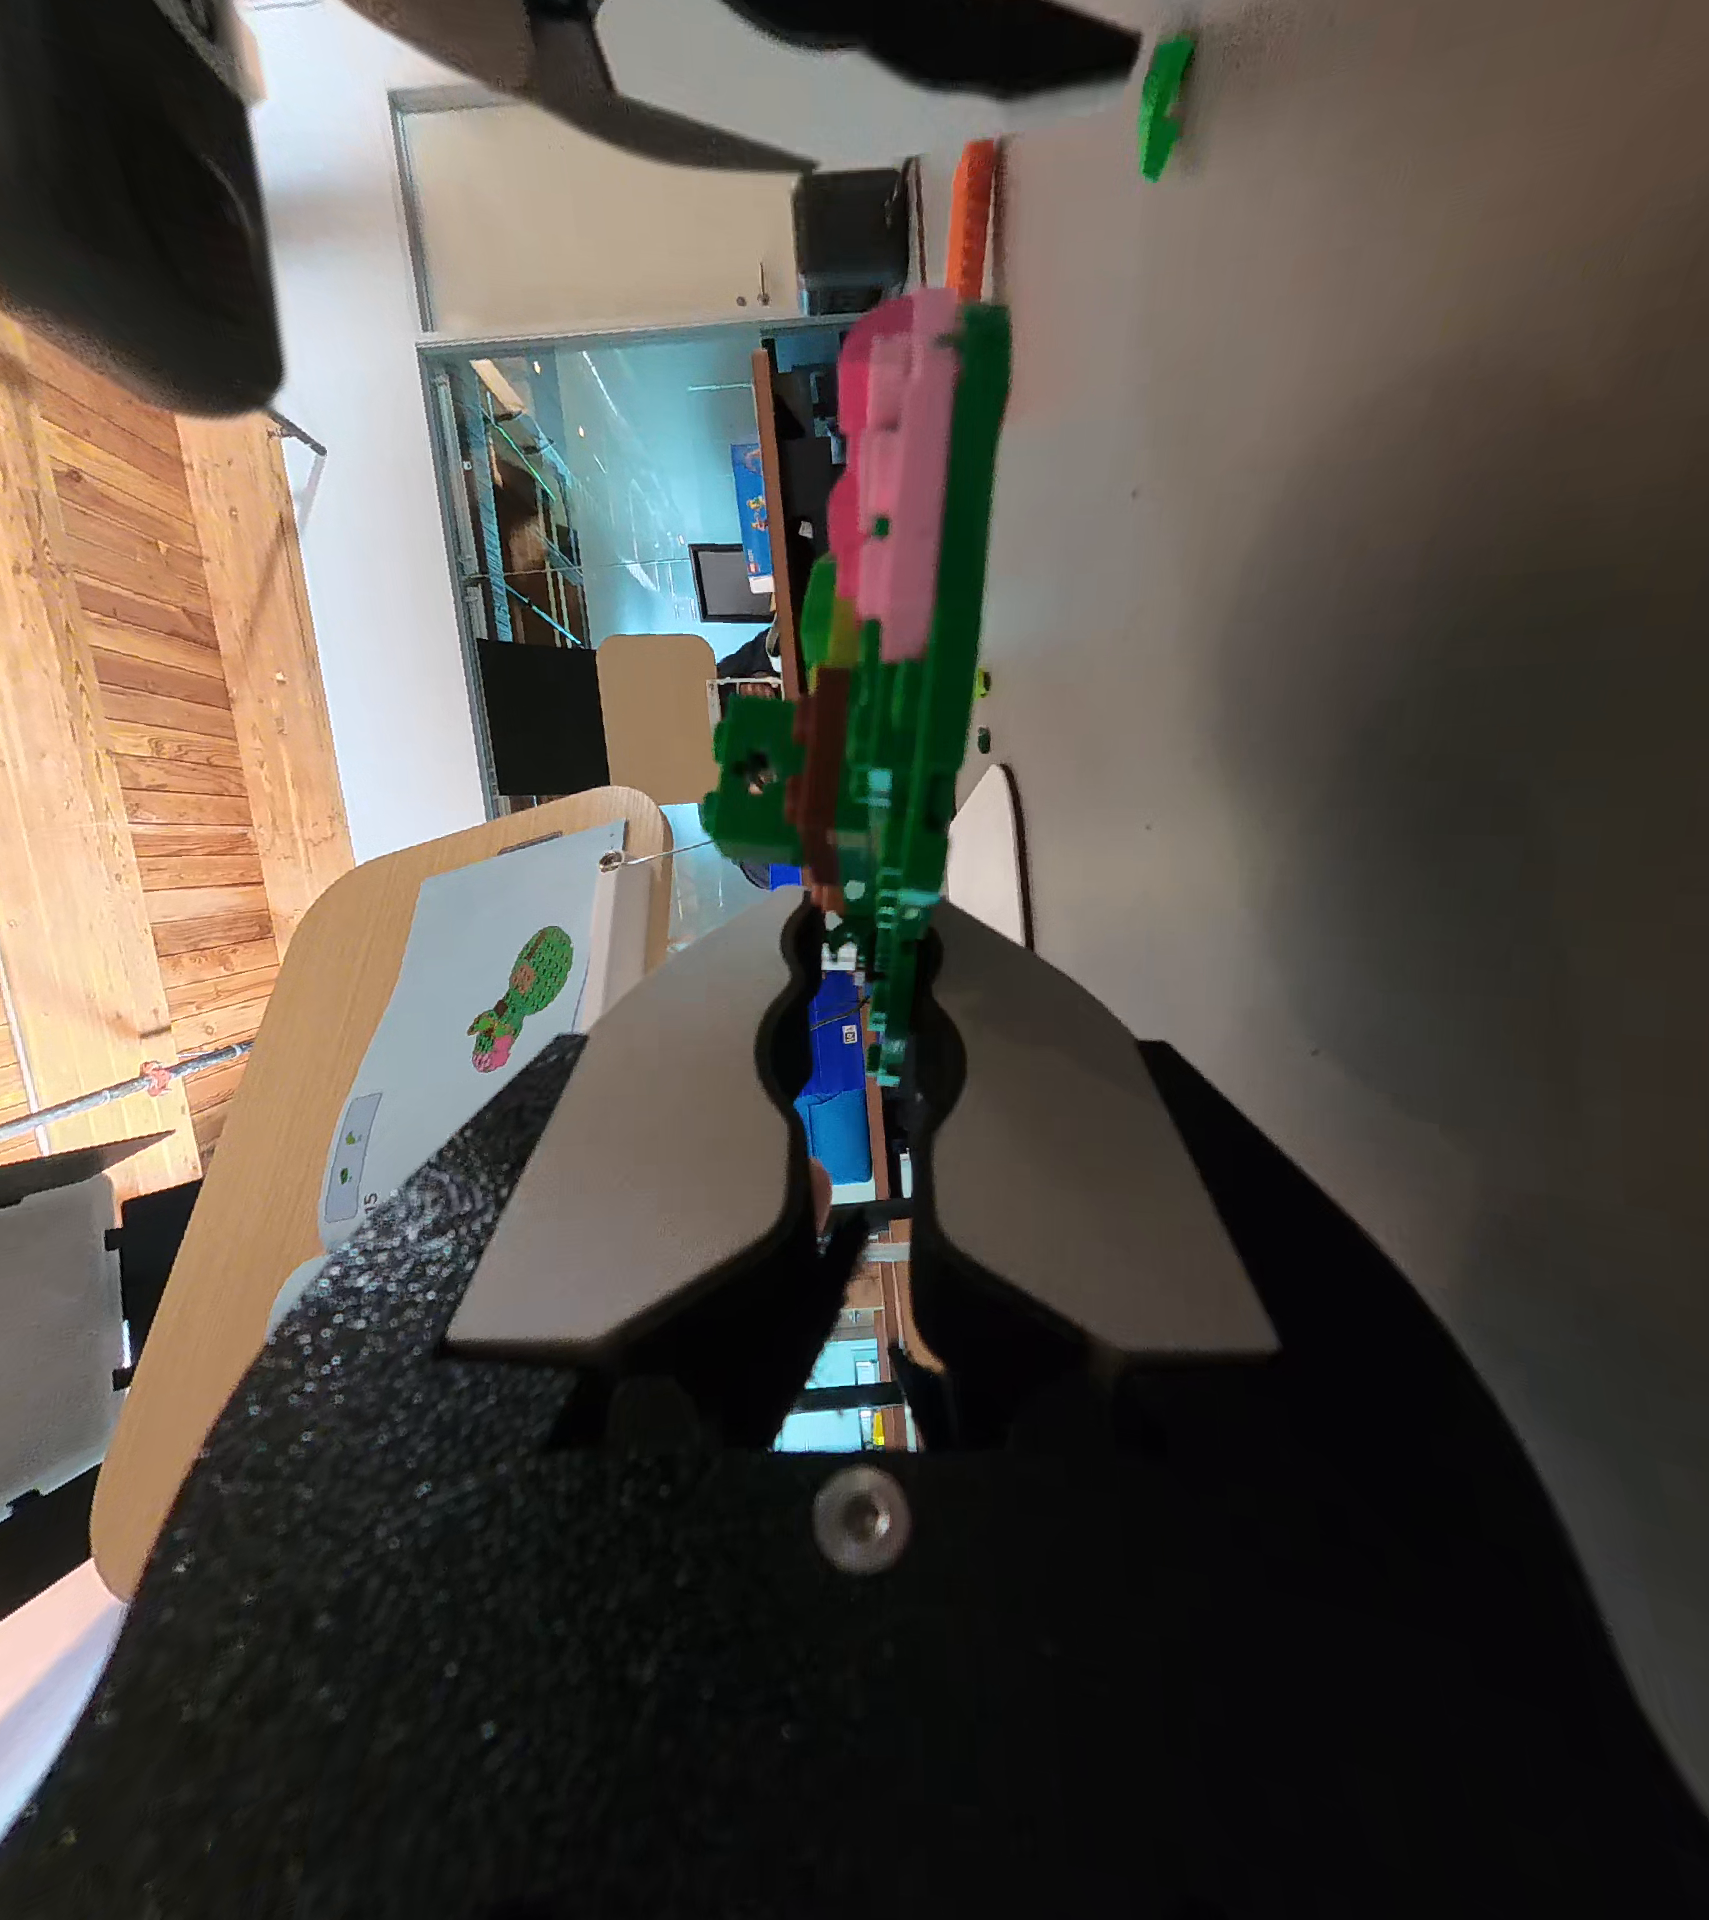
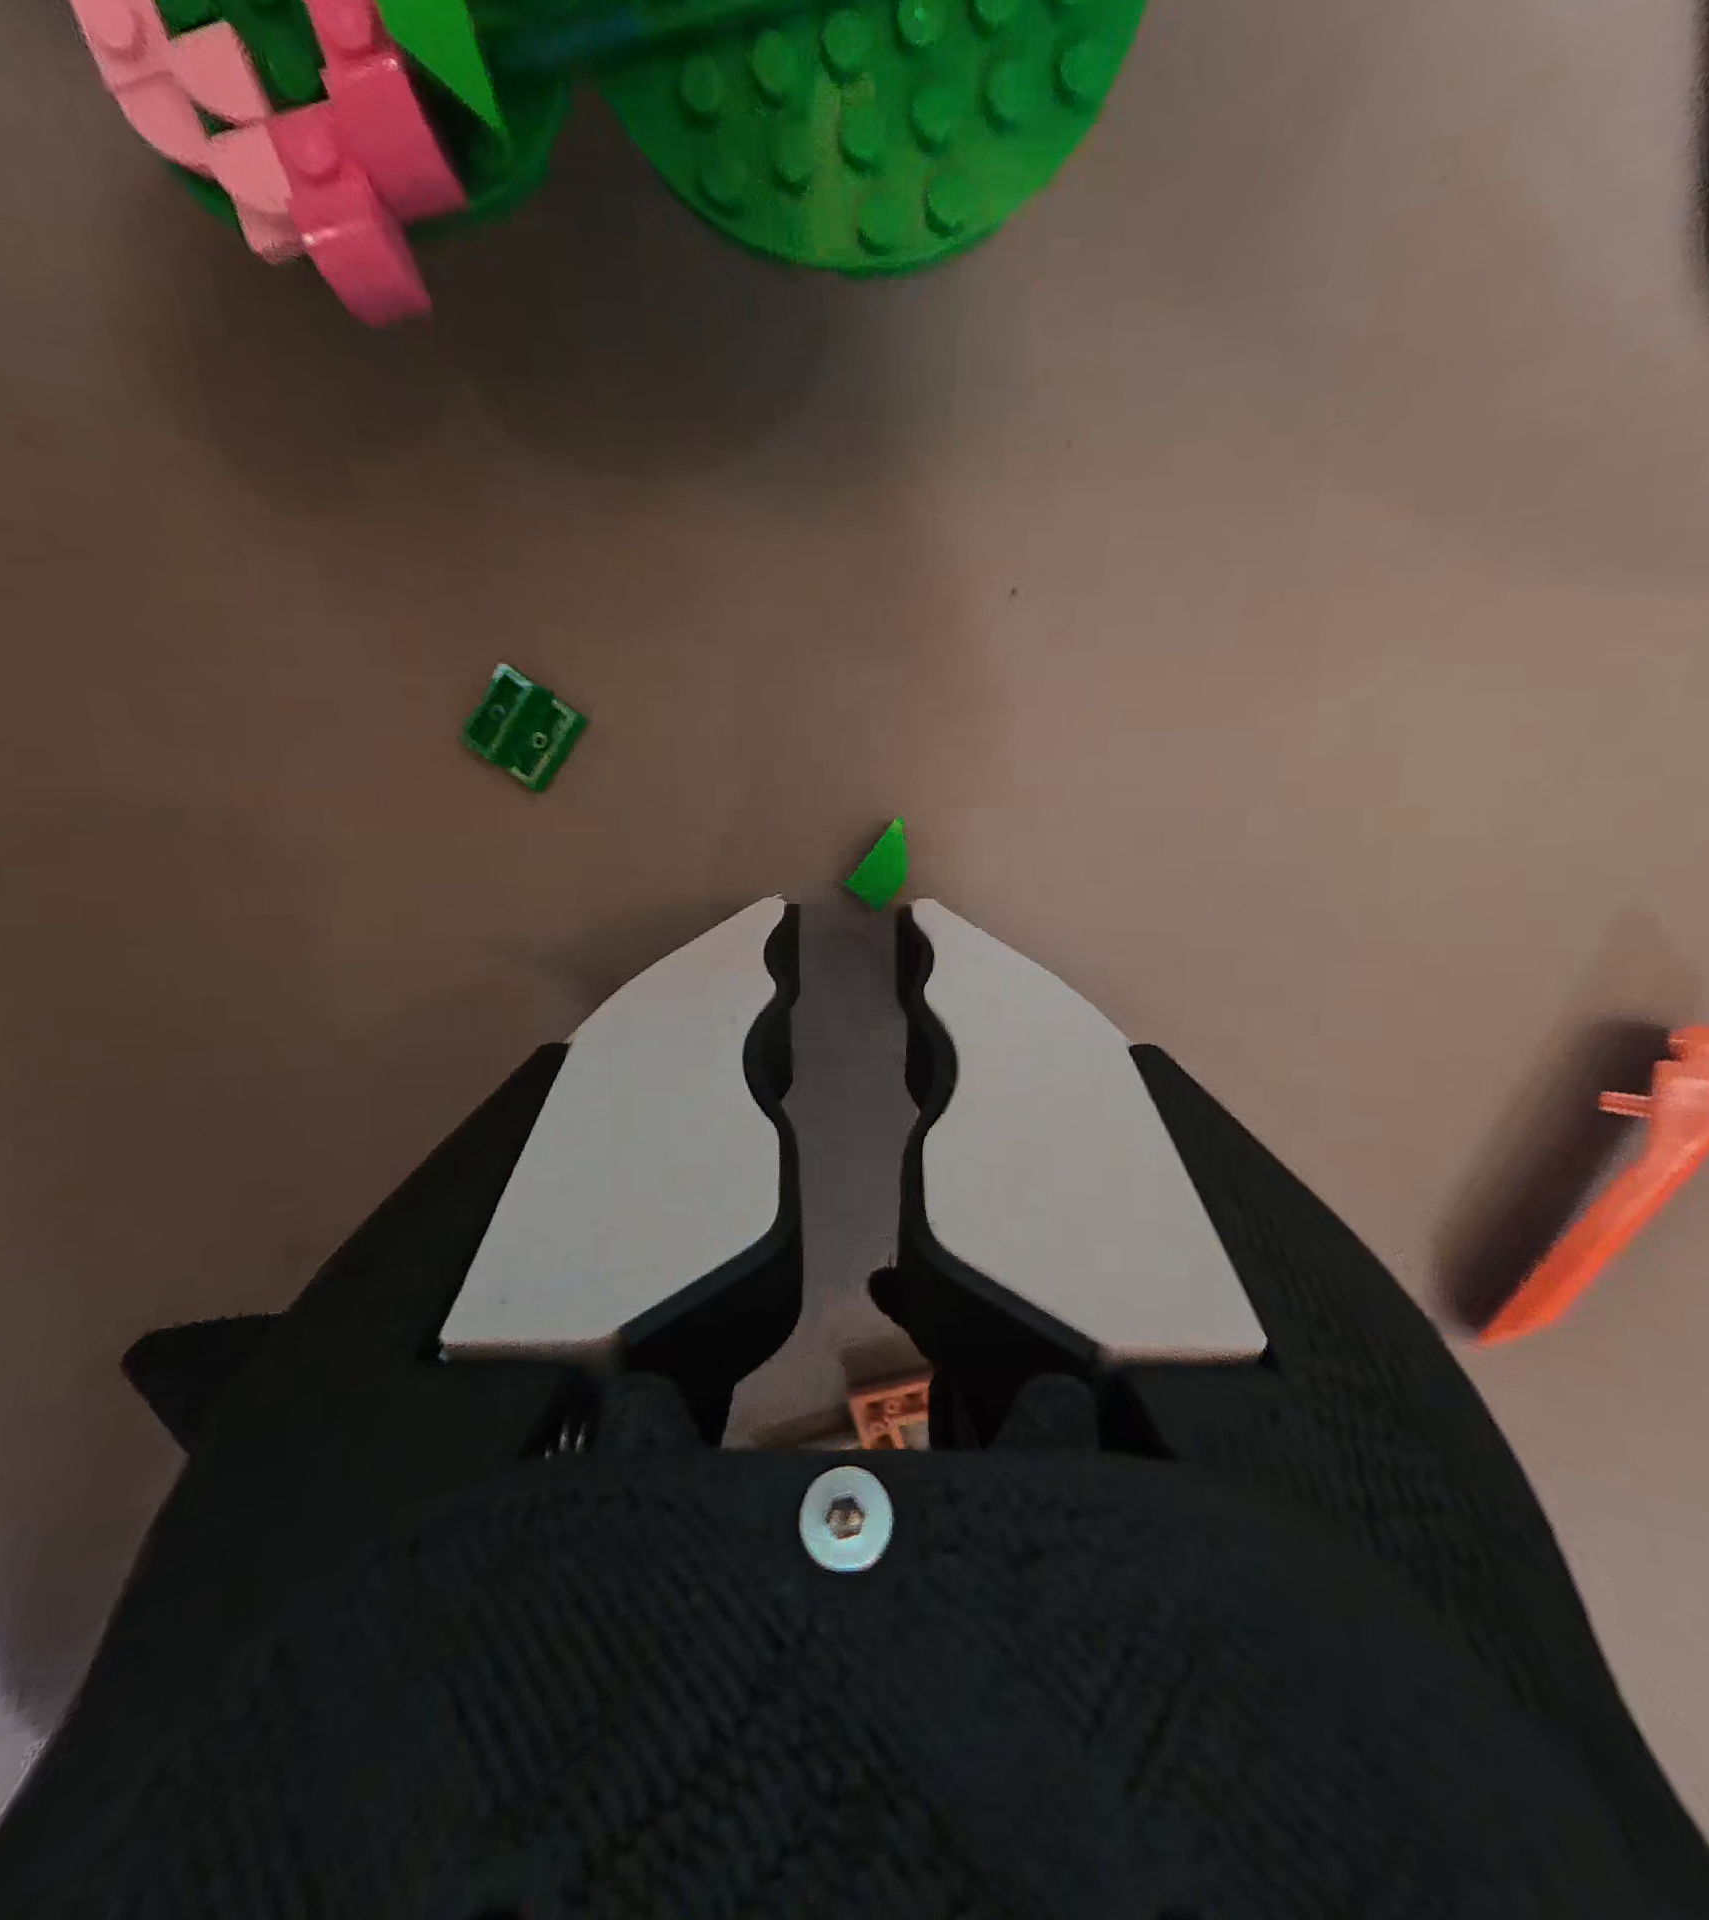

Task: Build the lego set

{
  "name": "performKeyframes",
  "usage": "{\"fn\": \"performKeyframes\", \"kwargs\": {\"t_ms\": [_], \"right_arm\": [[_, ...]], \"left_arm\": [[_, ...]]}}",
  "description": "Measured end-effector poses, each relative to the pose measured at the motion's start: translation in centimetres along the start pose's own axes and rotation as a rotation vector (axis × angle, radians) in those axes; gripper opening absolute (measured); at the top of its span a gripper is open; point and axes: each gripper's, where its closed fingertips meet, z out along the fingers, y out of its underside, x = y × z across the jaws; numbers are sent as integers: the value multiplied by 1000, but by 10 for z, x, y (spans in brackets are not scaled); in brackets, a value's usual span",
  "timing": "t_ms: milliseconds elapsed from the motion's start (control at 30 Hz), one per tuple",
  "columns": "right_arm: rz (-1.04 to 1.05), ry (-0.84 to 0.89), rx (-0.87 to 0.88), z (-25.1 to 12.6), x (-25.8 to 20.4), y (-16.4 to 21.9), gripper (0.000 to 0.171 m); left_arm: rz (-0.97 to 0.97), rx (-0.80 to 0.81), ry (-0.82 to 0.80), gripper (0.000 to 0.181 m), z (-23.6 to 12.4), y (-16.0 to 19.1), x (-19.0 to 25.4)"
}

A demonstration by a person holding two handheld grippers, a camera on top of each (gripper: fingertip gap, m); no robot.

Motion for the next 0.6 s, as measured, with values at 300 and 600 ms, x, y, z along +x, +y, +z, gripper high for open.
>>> {"fn": "performKeyframes", "kwargs": {"t_ms": [300,600], "right_arm": [[57,-113,148,3,-17,-24,15],[-516,22,70,0,6,-15,27]], "left_arm": [[-1,0,7,14,0,0,1],[5,6,7,14,0,-1,1]]}}
